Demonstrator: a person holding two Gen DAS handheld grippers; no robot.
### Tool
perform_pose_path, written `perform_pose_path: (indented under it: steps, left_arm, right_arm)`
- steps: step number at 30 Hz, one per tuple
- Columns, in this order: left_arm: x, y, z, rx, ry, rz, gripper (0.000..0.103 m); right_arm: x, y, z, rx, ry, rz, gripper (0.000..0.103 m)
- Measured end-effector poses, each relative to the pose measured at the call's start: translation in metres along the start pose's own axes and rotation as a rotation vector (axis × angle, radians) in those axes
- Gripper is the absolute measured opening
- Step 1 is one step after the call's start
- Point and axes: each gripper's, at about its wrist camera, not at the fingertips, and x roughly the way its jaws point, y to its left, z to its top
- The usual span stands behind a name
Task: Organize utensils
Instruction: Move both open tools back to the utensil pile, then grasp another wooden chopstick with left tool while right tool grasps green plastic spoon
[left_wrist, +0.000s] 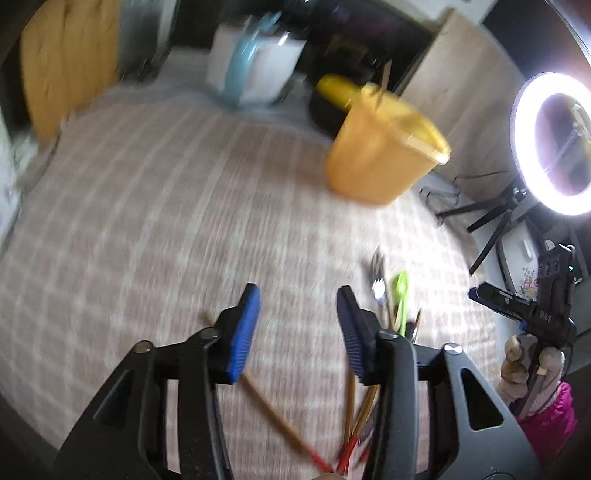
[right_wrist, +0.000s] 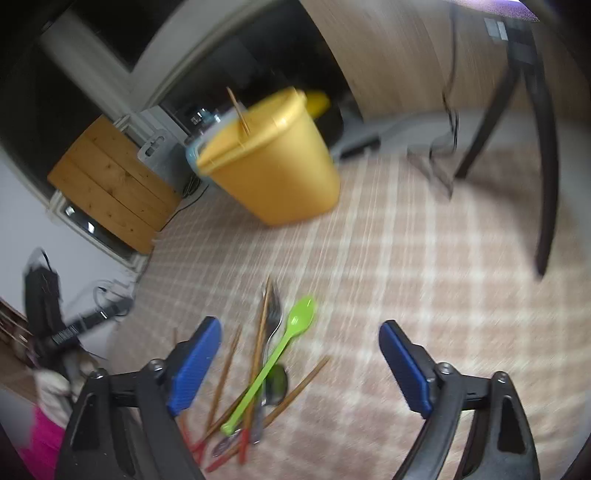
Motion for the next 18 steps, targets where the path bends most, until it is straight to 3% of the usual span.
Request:
perform_pose_path:
  steps: [3,9,18]
  left_arm:
    - [0.009,0.015,-0.013,-0.045,0.066,0.008,0.037]
    - [0.027,0.035,-0.033,-0.097,0.185,-0.021,0.034]
    - [0.041,0.04,-0.048,-0.093,0.264,-0.09,0.033]
  right_arm:
    - [0.018,-0.008,-0.004,0.065,0.067,0.028,0.07]
    - [0.039,-0.004,-0.012,0.132,0.119,0.046,0.056]
    - [0.058,0.007,-0.017,0.208,0.162,-0.021,0.044]
